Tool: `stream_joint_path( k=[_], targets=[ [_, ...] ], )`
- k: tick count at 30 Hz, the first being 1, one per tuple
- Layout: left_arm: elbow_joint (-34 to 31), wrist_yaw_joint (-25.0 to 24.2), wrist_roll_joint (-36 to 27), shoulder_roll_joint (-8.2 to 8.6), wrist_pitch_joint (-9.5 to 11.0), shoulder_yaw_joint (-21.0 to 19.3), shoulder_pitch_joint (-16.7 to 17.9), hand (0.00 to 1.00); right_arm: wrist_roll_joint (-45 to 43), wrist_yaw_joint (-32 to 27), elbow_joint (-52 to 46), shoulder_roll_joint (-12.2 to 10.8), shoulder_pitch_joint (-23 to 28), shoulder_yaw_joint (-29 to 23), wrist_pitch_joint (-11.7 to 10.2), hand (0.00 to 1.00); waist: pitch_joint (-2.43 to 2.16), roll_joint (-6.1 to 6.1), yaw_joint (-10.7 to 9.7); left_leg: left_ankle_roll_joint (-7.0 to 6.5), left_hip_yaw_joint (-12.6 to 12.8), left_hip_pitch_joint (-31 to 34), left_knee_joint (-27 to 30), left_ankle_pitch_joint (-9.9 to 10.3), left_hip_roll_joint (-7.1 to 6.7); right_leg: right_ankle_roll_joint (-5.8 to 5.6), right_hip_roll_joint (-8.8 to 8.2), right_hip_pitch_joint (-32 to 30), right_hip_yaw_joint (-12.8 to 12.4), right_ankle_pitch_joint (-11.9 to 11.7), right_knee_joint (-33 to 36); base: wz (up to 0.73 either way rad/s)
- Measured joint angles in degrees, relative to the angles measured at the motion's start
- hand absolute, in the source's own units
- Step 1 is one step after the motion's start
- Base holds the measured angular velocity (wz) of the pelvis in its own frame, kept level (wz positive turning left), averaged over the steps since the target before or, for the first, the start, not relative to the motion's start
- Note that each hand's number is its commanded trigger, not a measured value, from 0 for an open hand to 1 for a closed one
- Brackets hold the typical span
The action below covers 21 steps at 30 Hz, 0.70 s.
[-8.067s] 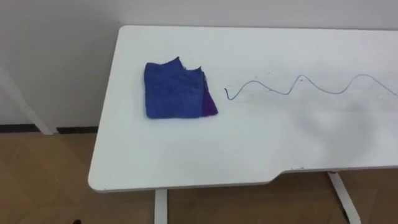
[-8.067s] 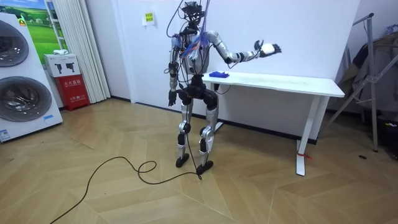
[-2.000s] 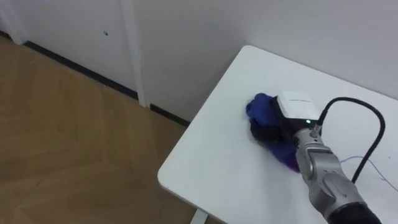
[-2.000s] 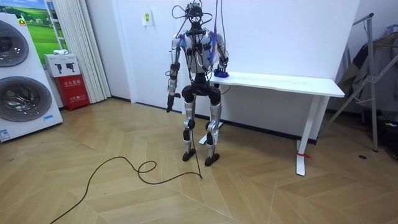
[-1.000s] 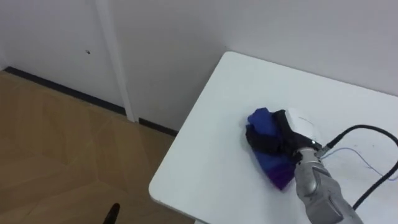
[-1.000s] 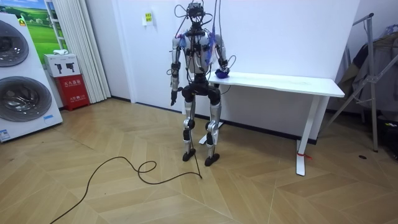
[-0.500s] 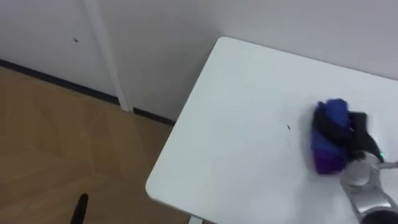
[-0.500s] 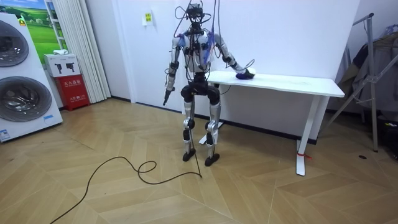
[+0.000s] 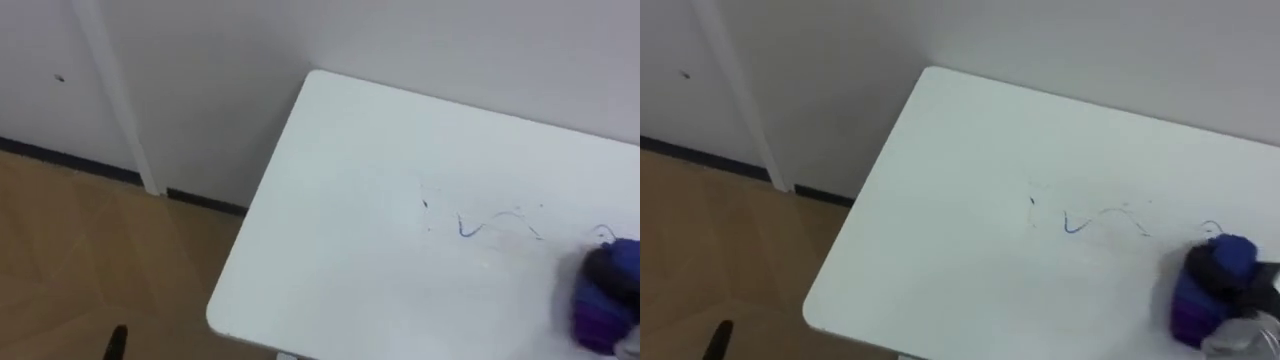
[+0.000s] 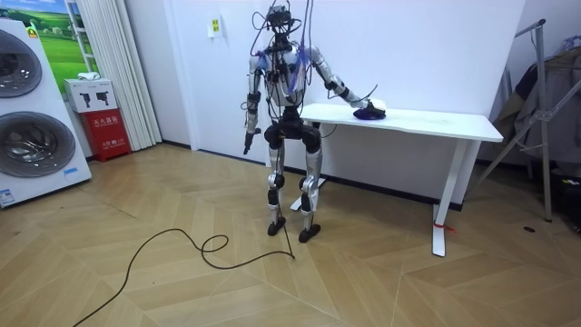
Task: Wipe table
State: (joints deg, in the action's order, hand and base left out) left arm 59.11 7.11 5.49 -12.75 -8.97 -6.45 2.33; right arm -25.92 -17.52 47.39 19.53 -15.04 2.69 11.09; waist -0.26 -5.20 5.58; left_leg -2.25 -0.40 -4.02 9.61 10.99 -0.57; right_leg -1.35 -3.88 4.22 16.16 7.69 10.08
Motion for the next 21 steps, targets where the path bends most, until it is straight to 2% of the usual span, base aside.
stream_joint_path(
  k=[1, 2, 3, 4, 5, 7, 9, 10, 11, 12, 13, 15, 18, 19, 21],
  targets=[
    [1.39, -0.31, 0.32, 0.94, -0.68, 0.74, -2.30, 0.00, -4.67, 2.29, -2.22, -2.36, -4.21, 5.61, 0.83, 1.00, -0.03, 0.13, 0.70, 0.39, 0.59, 0.94, 0.08, -0.22, 0.42, 0.63, 0.36, -1.40, -0.32, -0.39, 0.21, -0.36],
    [2.24, -0.68, 0.33, 1.32, -0.88, 1.49, -3.27, 0.00, -6.47, 3.52, -2.21, -3.61, -6.78, 8.82, 0.87, 1.00, 0.05, 0.23, 1.28, 0.62, 0.69, 1.55, 0.13, -0.39, 0.62, 0.86, 0.50, -2.11, -0.26, -0.53, 0.45, -0.13],
    [2.92, -1.61, 0.32, 2.23, -1.26, 2.64, -5.44, 0.00, -8.39, 5.88, -0.58, -5.98, -12.11, 12.87, 0.34, 1.00, 0.04, 0.25, 2.85, 1.04, 0.69, 2.56, 0.21, -0.82, 0.88, 1.22, 0.77, -3.29, -0.22, -0.74, 0.60, 0.11],
    [2.78, -2.00, 0.15, 3.39, -1.41, 3.60, -6.93, 0.00, -8.65, 7.31, 1.87, -7.56, -16.74, 14.76, -0.84, 1.00, 0.12, 0.27, 4.45, 1.27, 0.35, 3.30, 0.30, -1.35, 0.99, 1.49, 0.97, -3.96, -0.06, -0.89, 0.50, 0.24],
    [2.81, -2.32, -0.19, 3.77, -1.43, 4.14, -7.53, 0.00, -8.58, 7.72, 3.48, -8.14, -18.68, 14.82, -1.33, 1.00, 0.26, 0.55, 5.25, 1.30, -0.13, 3.62, 0.40, -1.65, 0.96, 1.50, 0.92, -4.06, 0.48, -0.88, 0.42, 0.56],
    [2.81, -2.79, -1.11, 3.49, -1.89, 5.42, -7.24, 0.00, -8.13, 7.80, 7.52, -8.24, -22.10, 14.28, -1.86, 1.00, 0.25, 0.73, 6.81, 1.47, -3.45, 5.24, 0.06, -2.60, 0.67, 1.47, 0.53, -4.34, 3.13, -0.84, 0.14, 0.83],
    [2.80, -2.34, -1.22, 2.41, -2.24, 5.01, -5.77, 0.00, -7.24, 7.42, 8.43, -7.65, -21.00, 12.30, -2.20, 1.00, 0.10, 0.43, 7.60, 1.54, -4.86, 6.45, 0.09, -2.70, 0.52, 1.43, 0.50, -4.52, 4.36, -0.82, -0.49, 0.53],
    [2.82, -2.22, -0.98, 1.86, -2.44, 4.19, -4.32, 0.00, -6.94, 6.13, 8.08, -6.90, -19.20, 10.96, -4.19, 1.00, 0.14, 0.48, 7.41, 1.54, -5.47, 6.57, 0.22, -2.71, 0.37, 1.40, 0.39, -4.05, 5.67, -0.80, -0.69, 0.37],
    [2.82, -2.22, -0.93, 1.55, -2.56, 4.06, -3.75, 0.00, -6.68, 5.40, 8.05, -6.34, -17.78, 10.33, -5.29, 1.00, 0.14, 0.48, 6.97, 1.54, -5.99, 6.55, 0.45, -2.70, 0.15, 1.31, 0.22, -3.48, 6.52, -0.75, -0.90, 0.59],
    [2.82, -2.22, -0.92, 1.02, -2.60, 3.96, -3.07, 0.00, -5.05, 3.69, 8.06, -5.28, -14.80, 8.23, -7.25, 1.00, 0.17, 0.52, 5.72, 1.53, -6.65, 6.36, 1.00, -2.70, -0.31, 1.08, -0.12, -2.22, 7.75, -0.60, -1.66, 0.77],
    [2.75, -2.20, -0.83, 0.44, -2.42, 3.70, -2.57, 0.00, -3.48, 2.07, 7.97, -4.54, -11.92, 5.81, -8.86, 1.00, 0.22, 0.78, 5.11, 1.52, -6.51, 6.10, 1.23, -2.69, -0.35, 0.84, -0.36, -1.34, 7.72, -0.45, -1.68, 0.72],
    [2.76, -1.52, -0.80, -0.29, -1.70, 1.89, -1.67, 0.00, -3.11, 0.09, 7.96, -4.43, -8.67, 1.76, -10.50, 1.00, 0.20, 0.68, 4.57, 1.08, -5.95, 5.25, 1.04, -2.42, -0.45, 0.48, -0.61, -0.45, 7.63, -0.23, -1.46, 0.23],
    [1.86, -0.16, 0.08, -0.65, -0.21, -1.32, 1.32, 0.00, -2.04, -2.05, 7.96, -3.47, -3.13, -4.13, -13.16, 1.00, -0.25, 0.25, 3.17, 0.36, -5.42, 4.47, 0.71, -1.95, -1.07, -0.36, -1.27, 0.52, 7.69, 0.29, -1.45, 0.00],
    [0.68, 0.13, 0.25, -0.62, 0.05, -2.24, 3.24, 0.00, -0.65, -2.86, 7.96, -3.27, -1.07, -6.25, -13.45, 1.00, -0.36, 0.21, 2.35, 0.10, -5.30, 3.90, 0.70, -1.79, -1.17, -0.36, -1.42, 0.95, 7.57, 0.28, -1.40, 0.00],
    [0.49, 1.11, 0.17, -0.60, 0.25, -2.68, 4.96, 0.00, 0.74, -4.31, 8.07, -3.07, 1.48, -8.17, -13.58, 1.00, -0.38, 0.22, 1.84, -0.34, -4.94, 2.63, 0.64, -1.48, -1.24, -0.39, -1.51, 2.15, 7.42, 0.28, -1.42, -0.03]
  ],
)
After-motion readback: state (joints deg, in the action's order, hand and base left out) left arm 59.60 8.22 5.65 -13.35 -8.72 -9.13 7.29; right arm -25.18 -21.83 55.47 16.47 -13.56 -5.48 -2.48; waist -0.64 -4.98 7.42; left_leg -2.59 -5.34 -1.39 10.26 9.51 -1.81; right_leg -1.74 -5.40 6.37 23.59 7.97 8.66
